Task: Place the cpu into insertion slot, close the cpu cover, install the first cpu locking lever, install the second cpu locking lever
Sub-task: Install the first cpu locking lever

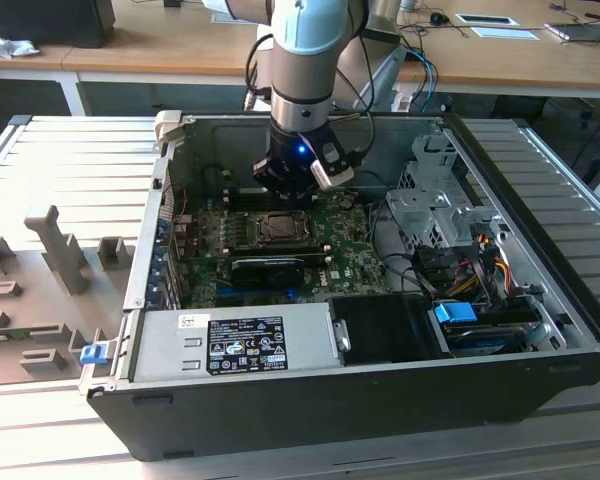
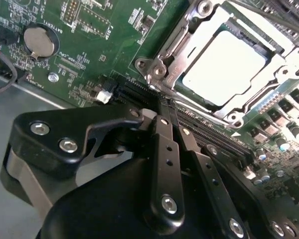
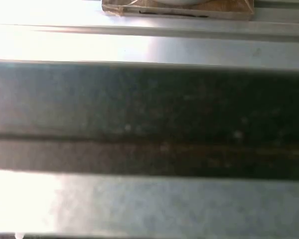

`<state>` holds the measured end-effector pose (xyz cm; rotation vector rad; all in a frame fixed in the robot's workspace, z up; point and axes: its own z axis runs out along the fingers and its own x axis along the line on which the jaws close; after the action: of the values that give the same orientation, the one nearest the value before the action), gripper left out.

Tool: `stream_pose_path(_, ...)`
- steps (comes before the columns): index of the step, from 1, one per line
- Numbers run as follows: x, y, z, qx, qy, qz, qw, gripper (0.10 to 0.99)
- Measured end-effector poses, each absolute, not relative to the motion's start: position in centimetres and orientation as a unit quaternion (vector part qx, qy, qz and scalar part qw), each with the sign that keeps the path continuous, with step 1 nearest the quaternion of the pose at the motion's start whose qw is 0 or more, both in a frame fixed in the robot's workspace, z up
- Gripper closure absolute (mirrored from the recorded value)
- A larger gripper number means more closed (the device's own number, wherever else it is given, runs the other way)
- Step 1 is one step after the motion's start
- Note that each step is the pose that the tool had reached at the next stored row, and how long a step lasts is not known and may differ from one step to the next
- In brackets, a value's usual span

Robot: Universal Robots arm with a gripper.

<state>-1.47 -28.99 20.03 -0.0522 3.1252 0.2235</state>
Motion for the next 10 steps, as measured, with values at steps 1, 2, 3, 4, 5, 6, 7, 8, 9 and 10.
stream_pose_path(1,-1.5,-29.0,20.1,-0.017,0.997,0.071,0.004,0.98)
stream_pose_path(2,-1.5,-29.0,20.1,-0.017,0.997,0.072,0.004,0.98)
stream_pose_path(3,-1.5,-29.0,20.7,-0.017,0.997,0.071,0.004,0.98)
stream_pose_path(4,-1.5,-29.0,20.9,-0.017,0.997,0.071,0.004,0.98)
stream_pose_path(5,-1.5,-29.0,21.2,-0.017,0.997,0.071,0.004,0.98)
stream_pose_path(6,-1.5,-29.0,21.5,-0.017,0.997,0.071,0.004,0.98)
stream_pose_path(7,-1.5,-29.0,21.6,-0.017,0.997,0.071,0.004,0.98)
stream_pose_path(8,-1.5,-29.0,21.6,-0.017,0.997,0.071,0.004,0.98)
stream_pose_path(9,-1.5,-29.1,21.6,-0.017,0.997,0.071,0.004,0.98)
stream_pose_path(10,-1.5,-29.1,21.6,-0.017,0.997,0.071,0.004,0.98)
